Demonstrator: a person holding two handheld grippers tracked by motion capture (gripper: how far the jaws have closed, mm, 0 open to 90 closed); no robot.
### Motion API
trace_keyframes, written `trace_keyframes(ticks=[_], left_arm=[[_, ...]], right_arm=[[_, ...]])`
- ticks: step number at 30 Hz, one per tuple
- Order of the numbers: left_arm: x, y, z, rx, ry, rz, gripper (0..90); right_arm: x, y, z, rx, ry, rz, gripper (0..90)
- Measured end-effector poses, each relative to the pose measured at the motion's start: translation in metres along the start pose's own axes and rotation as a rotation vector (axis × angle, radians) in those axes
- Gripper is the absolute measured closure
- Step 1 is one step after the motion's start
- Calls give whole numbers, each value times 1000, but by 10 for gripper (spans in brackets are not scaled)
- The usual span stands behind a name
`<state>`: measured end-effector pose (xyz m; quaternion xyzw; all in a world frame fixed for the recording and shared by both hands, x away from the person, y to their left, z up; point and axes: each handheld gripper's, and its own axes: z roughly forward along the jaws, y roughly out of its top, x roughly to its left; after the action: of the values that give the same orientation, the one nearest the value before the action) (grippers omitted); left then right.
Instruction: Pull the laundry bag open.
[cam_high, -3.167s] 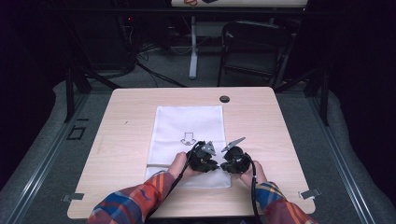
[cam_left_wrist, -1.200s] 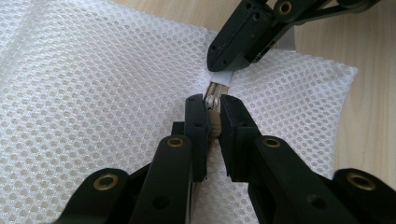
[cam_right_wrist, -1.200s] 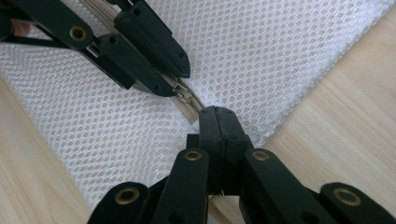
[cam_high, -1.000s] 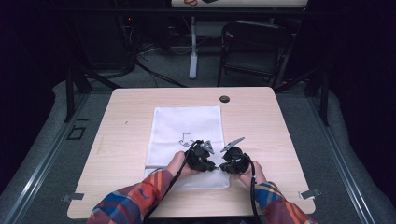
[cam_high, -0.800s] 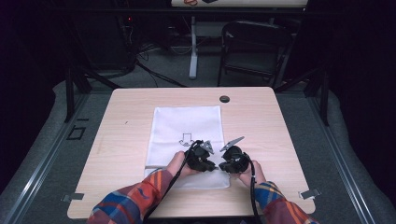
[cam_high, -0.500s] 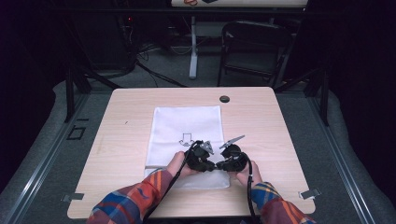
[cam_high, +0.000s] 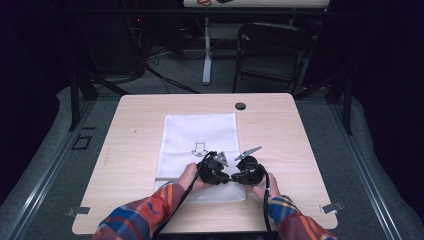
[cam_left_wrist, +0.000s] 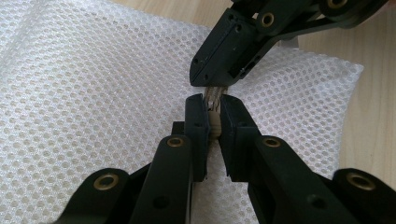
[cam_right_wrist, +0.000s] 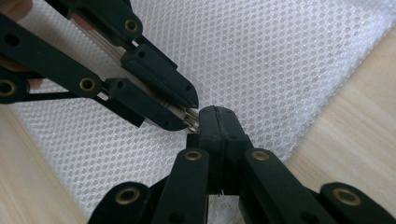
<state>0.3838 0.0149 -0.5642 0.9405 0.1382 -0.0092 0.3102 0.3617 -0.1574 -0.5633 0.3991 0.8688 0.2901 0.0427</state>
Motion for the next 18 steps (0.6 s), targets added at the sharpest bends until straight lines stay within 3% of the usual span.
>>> trace_keyframes(ticks=[9,18], left_arm=[[2,-1,0,-3,-27,-19,820],[3,-4,-9,13,-7,-14,820]], right_arm=[[5,1,0,12,-29,-20,900],[3,1,-2,34,-21,-24,900]])
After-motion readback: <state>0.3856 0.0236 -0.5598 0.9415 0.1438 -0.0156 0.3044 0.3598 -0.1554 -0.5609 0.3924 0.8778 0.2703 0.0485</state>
